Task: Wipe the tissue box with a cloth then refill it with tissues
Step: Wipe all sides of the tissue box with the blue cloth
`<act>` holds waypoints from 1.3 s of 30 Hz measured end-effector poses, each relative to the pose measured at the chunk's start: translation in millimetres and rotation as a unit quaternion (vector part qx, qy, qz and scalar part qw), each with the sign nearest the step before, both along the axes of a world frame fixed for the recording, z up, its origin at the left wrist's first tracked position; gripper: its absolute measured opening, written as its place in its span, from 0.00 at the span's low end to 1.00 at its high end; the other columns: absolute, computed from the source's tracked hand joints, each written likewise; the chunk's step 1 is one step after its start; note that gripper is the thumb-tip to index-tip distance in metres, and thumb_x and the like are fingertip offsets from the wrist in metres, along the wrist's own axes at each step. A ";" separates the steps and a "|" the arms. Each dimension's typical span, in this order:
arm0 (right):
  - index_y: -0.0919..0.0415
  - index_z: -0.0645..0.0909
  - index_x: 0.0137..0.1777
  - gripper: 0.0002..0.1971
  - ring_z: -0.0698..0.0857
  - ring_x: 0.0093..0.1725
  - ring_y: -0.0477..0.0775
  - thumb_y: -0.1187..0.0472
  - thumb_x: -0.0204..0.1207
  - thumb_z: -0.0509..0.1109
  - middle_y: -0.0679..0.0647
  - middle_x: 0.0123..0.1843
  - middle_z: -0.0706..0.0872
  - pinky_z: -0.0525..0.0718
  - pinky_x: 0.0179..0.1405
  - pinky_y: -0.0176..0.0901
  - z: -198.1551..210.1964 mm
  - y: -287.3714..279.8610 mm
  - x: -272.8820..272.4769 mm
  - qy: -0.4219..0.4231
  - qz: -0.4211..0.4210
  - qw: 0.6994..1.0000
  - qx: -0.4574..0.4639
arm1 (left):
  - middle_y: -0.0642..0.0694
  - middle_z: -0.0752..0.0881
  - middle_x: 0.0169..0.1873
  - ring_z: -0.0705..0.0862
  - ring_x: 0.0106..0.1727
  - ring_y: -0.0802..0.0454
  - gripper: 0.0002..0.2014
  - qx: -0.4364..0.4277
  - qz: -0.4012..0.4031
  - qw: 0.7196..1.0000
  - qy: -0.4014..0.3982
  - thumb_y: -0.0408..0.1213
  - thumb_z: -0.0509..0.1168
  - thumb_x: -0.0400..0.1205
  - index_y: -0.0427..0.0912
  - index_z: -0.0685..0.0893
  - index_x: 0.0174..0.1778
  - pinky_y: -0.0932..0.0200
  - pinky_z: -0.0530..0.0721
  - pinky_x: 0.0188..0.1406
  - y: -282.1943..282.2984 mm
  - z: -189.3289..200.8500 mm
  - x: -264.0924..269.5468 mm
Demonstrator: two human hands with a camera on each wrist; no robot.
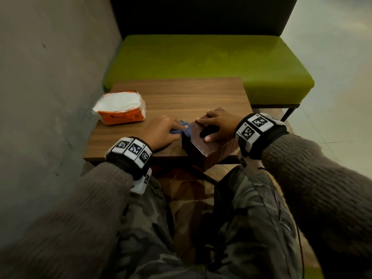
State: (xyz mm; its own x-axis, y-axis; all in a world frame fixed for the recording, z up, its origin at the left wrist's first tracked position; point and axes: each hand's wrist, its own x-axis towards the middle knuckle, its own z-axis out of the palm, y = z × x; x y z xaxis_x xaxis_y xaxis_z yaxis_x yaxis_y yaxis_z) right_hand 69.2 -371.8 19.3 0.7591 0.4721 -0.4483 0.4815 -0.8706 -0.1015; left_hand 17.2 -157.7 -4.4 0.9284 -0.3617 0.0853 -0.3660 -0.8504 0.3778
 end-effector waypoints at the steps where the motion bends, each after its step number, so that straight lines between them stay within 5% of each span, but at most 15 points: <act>1: 0.41 0.49 0.84 0.39 0.47 0.84 0.65 0.39 0.77 0.65 0.58 0.87 0.46 0.52 0.82 0.62 -5.4 2.0 -1.9 -0.001 -0.012 1.000 0.007 | 0.46 0.87 0.55 0.84 0.53 0.46 0.13 -0.056 0.020 0.998 0.013 0.34 0.67 0.78 0.45 0.88 0.57 0.60 0.70 0.38 0.0 -4.9 2.7; 4: 0.40 0.48 0.84 0.37 0.47 0.85 0.65 0.38 0.79 0.62 0.59 0.87 0.45 0.52 0.82 0.64 -18.5 7.0 -6.7 -0.010 -0.055 0.998 0.032 | 0.42 0.84 0.50 0.81 0.52 0.48 0.10 -0.220 0.126 0.967 0.028 0.34 0.69 0.77 0.38 0.89 0.53 0.57 0.77 0.50 -9.2 -28.5 -1.0; 8: 0.40 0.53 0.83 0.36 0.51 0.83 0.68 0.40 0.78 0.65 0.60 0.86 0.50 0.55 0.81 0.63 -16.8 10.5 -10.5 -0.021 -0.090 0.994 0.060 | 0.47 0.79 0.45 0.79 0.47 0.55 0.10 -0.316 0.198 0.928 -0.010 0.32 0.69 0.78 0.35 0.88 0.53 0.71 0.70 0.43 -36.5 -45.1 -33.8; 17: 0.39 0.58 0.82 0.34 0.58 0.80 0.67 0.38 0.78 0.64 0.59 0.82 0.58 0.63 0.78 0.63 -12.9 15.1 -18.0 -0.040 -0.119 0.989 0.075 | 0.37 0.86 0.49 0.83 0.52 0.44 0.11 -0.282 0.252 0.926 -0.011 0.35 0.69 0.78 0.35 0.88 0.53 0.63 0.72 0.47 -32.8 -38.1 -5.1; 22: 0.39 0.58 0.82 0.34 0.60 0.80 0.67 0.37 0.77 0.64 0.59 0.82 0.60 0.65 0.77 0.63 -14.2 16.3 -19.6 -0.048 -0.124 0.988 0.074 | 0.41 0.87 0.47 0.83 0.50 0.50 0.09 -0.300 0.208 0.931 -0.009 0.31 0.69 0.76 0.37 0.88 0.52 0.57 0.78 0.50 -34.6 -43.9 -40.1; 26: 0.38 0.56 0.82 0.34 0.59 0.80 0.67 0.36 0.78 0.62 0.59 0.82 0.59 0.65 0.76 0.64 -13.0 16.1 -19.8 -0.051 -0.119 0.990 0.058 | 0.48 0.85 0.40 0.83 0.45 0.49 0.07 -0.294 0.220 0.930 -0.012 0.33 0.69 0.76 0.37 0.89 0.47 0.57 0.76 0.42 -33.3 -39.5 -31.7; 31: 0.38 0.55 0.82 0.34 0.58 0.81 0.67 0.36 0.78 0.61 0.59 0.83 0.57 0.65 0.77 0.65 -13.4 20.1 -21.2 -0.047 -0.134 0.988 0.054 | 0.38 0.88 0.45 0.85 0.48 0.41 0.08 -0.261 0.248 0.933 0.006 0.34 0.67 0.78 0.38 0.89 0.49 0.50 0.81 0.47 -27.4 -31.5 5.2; 39: 0.39 0.54 0.83 0.35 0.58 0.81 0.68 0.36 0.78 0.61 0.59 0.84 0.55 0.66 0.76 0.66 -12.7 22.0 -19.0 -0.045 -0.137 0.989 0.040 | 0.45 0.85 0.38 0.82 0.42 0.52 0.06 -0.307 0.245 0.920 0.015 0.34 0.68 0.78 0.37 0.88 0.46 0.58 0.76 0.41 -38.0 -33.6 -43.6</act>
State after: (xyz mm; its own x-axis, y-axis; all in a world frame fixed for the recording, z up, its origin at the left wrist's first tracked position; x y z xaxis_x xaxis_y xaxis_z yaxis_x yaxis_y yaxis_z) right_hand 50.2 -349.8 6.6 0.8984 0.2737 -0.3435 0.2382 -0.9607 -0.1426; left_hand -26.4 -195.7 -38.0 0.9724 0.2078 0.1065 0.0217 -0.5343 0.8450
